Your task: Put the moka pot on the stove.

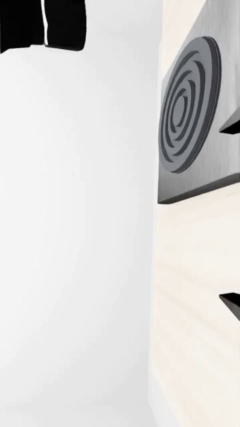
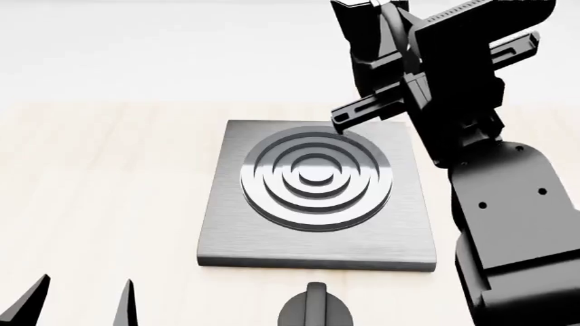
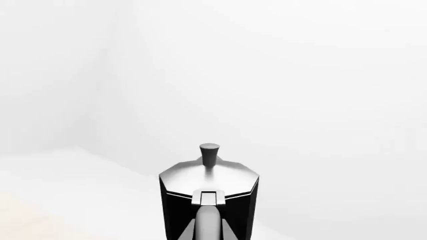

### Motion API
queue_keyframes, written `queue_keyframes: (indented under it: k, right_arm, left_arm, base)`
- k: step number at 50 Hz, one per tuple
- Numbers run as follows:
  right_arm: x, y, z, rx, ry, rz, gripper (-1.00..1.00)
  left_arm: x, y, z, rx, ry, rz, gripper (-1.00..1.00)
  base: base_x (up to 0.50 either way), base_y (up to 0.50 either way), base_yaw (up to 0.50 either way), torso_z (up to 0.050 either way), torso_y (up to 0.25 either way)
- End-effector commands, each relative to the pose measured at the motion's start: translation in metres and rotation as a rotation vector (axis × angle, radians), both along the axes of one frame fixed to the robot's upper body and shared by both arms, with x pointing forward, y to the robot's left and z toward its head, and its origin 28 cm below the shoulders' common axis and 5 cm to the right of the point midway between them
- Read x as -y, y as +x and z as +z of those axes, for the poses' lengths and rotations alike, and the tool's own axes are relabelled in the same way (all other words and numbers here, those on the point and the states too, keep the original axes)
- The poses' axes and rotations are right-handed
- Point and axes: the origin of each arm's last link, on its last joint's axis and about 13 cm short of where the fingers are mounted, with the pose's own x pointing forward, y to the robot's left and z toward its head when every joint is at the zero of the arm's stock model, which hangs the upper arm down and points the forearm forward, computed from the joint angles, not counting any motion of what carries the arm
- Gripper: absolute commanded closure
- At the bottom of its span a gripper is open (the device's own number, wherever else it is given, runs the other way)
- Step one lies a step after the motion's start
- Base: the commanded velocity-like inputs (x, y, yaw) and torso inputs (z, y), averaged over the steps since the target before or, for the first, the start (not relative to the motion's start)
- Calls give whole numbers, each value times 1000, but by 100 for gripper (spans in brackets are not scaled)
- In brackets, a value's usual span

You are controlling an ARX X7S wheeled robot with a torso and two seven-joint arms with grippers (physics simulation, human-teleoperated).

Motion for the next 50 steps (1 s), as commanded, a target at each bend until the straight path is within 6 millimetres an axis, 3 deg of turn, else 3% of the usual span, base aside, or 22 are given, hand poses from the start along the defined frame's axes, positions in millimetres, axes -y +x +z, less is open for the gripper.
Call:
queue_keyframes:
  k: [1,25,32,50]
  right_arm:
    - [-17,19,21,59,-14,31,100]
    - [-32,69,33,13,144,38,100]
    - [-40,76,21,-48,278,42,100]
    - [-51,74,-7,-163,330,23,100]
  left_arm:
    - [0,-1,0,-2,0,-1,-100]
    - [-1,-4,1,-4,1,4,-100]
    - [-2,-4,1,-4,0,3,-100]
    - [-2,-7,3,-1,-1,4,-100]
  base:
    - [0,0,0,0,0]
    - [0,0,0,0,1]
    - [0,0,0,0,1]
    - [0,0,0,1,1]
